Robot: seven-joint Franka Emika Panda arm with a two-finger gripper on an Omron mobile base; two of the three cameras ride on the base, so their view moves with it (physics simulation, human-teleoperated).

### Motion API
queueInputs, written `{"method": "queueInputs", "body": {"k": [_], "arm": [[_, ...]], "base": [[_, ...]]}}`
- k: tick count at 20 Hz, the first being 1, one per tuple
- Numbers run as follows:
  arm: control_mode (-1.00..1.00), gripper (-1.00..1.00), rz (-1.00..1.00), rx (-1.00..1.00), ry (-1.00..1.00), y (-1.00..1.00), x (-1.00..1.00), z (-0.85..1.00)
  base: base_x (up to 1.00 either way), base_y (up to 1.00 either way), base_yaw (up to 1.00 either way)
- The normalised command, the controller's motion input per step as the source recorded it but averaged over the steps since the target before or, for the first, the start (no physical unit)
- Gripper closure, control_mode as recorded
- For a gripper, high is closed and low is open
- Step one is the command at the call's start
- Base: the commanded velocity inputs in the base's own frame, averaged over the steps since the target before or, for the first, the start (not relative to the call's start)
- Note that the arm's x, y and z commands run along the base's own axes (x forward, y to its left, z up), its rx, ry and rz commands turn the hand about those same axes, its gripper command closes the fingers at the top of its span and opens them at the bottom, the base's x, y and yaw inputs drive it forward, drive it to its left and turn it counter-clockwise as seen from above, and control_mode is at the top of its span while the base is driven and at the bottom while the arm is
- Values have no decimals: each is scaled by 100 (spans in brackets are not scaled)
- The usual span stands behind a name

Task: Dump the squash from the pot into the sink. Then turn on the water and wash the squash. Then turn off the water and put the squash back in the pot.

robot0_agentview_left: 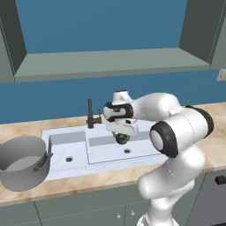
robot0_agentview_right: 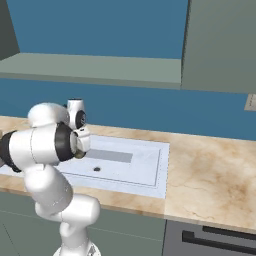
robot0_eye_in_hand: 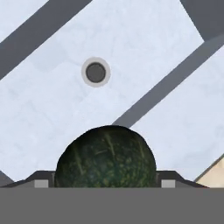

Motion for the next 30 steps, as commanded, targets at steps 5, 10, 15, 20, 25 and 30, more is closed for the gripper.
{"method": "queueInputs", "body": {"k": [5, 10, 15, 20, 25, 30], "arm": [[-100, 100, -2, -6, -15, -12, -97, 58], [-100, 100, 0, -2, -17, -9, -100, 65], [-100, 100, 0, 0, -11, 0, -87, 65], [-100, 100, 7, 6, -1, 25, -50, 66], [-100, 100, 16, 11, 0, 63, -18, 63], [-100, 100, 19, 5, 0, 83, 0, 63]], "base": [[0, 0, 0], [0, 0, 0], [0, 0, 0], [0, 0, 0], [0, 0, 0], [0, 0, 0]]}}
